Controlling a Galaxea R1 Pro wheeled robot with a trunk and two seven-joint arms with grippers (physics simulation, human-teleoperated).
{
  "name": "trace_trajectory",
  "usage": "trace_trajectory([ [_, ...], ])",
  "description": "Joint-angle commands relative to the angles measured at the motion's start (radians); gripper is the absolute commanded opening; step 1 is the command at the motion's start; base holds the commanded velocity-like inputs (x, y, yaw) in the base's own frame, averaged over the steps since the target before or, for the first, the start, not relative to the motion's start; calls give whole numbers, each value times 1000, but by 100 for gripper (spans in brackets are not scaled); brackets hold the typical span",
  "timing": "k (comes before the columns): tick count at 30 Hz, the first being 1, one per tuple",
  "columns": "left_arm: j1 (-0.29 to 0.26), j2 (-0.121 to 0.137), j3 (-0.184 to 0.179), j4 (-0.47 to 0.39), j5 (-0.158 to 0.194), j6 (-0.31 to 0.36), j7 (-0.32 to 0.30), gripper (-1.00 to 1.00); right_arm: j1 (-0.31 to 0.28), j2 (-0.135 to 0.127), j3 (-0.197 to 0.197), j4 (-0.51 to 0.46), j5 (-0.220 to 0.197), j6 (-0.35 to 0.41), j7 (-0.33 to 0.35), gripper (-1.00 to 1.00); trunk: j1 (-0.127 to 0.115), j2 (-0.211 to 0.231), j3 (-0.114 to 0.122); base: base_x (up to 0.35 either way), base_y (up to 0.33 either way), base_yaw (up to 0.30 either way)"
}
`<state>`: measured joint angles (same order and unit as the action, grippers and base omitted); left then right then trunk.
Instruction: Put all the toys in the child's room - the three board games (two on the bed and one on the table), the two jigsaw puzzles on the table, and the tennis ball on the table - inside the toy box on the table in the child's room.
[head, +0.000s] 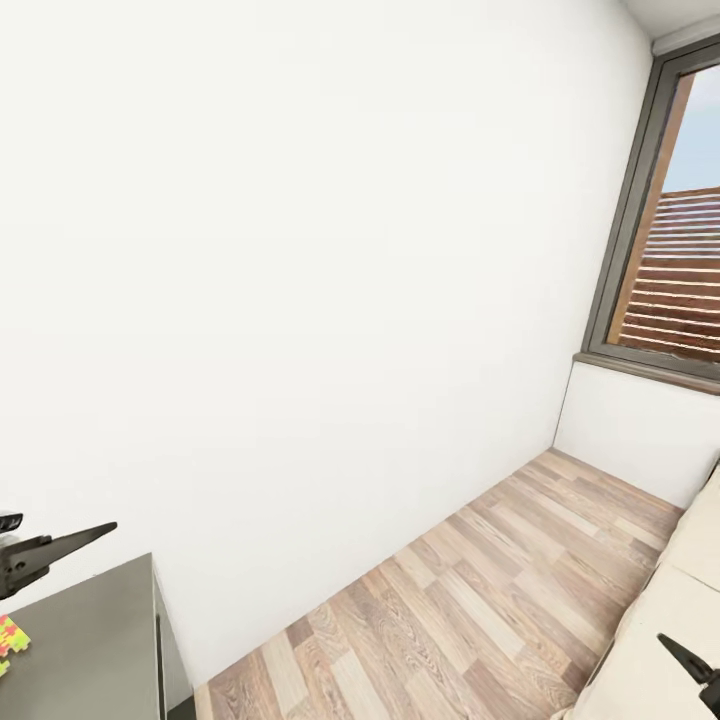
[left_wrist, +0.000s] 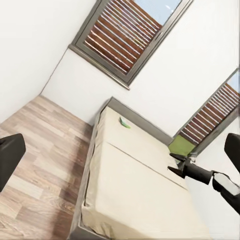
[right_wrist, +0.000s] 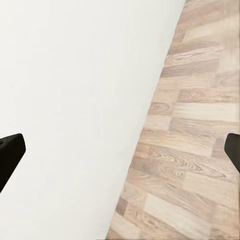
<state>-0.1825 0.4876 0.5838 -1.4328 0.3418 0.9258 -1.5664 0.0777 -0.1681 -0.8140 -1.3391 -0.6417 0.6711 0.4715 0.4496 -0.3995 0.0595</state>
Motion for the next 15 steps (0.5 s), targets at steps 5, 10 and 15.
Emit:
trace_trajectory([
  [5, -1, -5, -25, 0, -3, 9, -4, 100, 1, 11, -19, 38, -5, 2, -3, 100, 0, -1, 0, 0, 0, -1],
  [10, -3, -9, -60, 0, -3, 7, -4, 100, 1, 33, -19, 46, -5, -14, 11, 100, 0, -1, 0, 0, 0, 0],
  [15, -6, -12, -95, 0, -3, -6, -4, 100, 1, 37, -24, 77, 2, -34, 90, 100, 0, -1, 0, 8, -1, 0],
])
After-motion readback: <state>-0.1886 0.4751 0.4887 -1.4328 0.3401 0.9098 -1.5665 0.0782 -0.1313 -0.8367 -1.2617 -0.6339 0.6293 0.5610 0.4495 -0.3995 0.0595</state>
